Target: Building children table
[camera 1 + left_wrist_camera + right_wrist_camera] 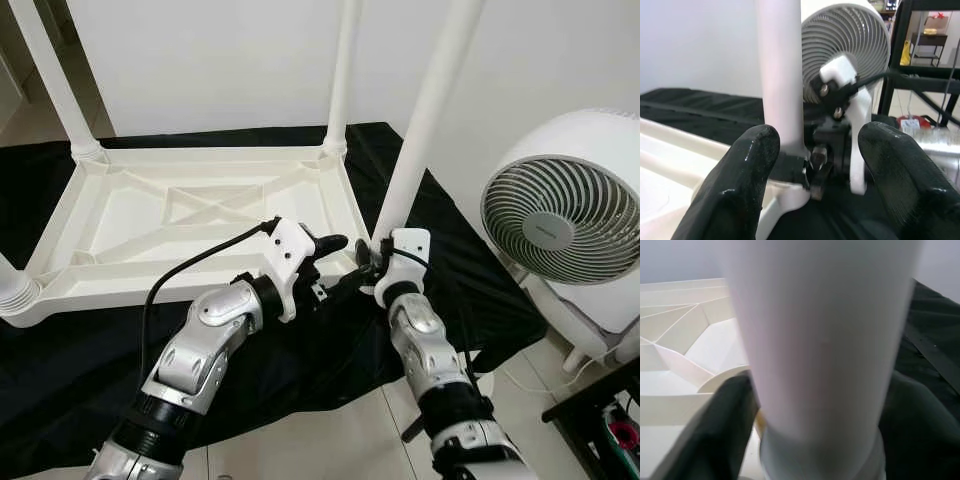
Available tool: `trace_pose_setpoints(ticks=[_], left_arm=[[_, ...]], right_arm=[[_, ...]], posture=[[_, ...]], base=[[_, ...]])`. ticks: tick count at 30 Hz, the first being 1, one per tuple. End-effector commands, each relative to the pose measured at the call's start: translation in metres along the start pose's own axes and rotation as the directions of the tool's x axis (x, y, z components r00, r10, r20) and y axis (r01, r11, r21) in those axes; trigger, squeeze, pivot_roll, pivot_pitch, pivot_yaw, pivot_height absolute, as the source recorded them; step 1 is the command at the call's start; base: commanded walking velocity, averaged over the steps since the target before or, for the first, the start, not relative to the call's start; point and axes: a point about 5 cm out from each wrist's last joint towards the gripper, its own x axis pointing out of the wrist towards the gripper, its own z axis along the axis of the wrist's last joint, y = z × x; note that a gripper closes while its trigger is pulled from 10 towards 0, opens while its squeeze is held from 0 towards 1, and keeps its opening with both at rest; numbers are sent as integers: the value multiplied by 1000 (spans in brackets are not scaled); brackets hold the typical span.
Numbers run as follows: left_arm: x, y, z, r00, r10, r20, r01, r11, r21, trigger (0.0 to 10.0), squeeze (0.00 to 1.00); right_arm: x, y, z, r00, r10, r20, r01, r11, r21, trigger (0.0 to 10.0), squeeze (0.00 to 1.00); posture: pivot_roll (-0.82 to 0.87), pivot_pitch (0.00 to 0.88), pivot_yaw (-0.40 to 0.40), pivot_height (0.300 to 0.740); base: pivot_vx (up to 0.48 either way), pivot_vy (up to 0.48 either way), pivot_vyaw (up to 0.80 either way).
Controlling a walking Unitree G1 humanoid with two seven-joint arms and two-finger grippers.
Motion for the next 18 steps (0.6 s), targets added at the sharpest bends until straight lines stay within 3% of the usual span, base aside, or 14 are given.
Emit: trace_pose_setpoints(ticks=[1,7,8,11,13,18], left_arm=[[1,-4,1,1000,-31,2,31,1000,5,10000,0],[1,-4,0,1000,-29,0,29,1000,6,10000,0],[2,-3,0,1000,-31,0,31,1000,5,10000,0],[2,-3,0,999,-33,0,33,999,4,10000,0],[4,-4,1,999,-42,4,42,999,2,10000,0],[6,-3,3,999,-45,9,45,999,3,10000,0]], right_arm=[[-2,-1,3,1000,26,10,-26,1000,9,10000,1000],[-10,-19,9,990,141,10,-140,988,-62,10000,1000],[-14,-27,13,980,201,8,-199,975,-101,10000,0],[-16,-32,15,971,240,2,-238,964,-122,10000,0],[-18,-48,20,948,319,-19,-317,931,-182,10000,0],[-16,-54,22,927,373,-41,-372,899,-229,10000,0]], posture=[[74,0,-47,740],[69,0,-48,740],[63,0,-43,740],[61,0,-42,740],[51,0,-34,740],[47,1,-23,740]], base=[[0,0,0],[0,0,0],[0,0,0],[0,0,0],[0,0,0],[0,0,0]])
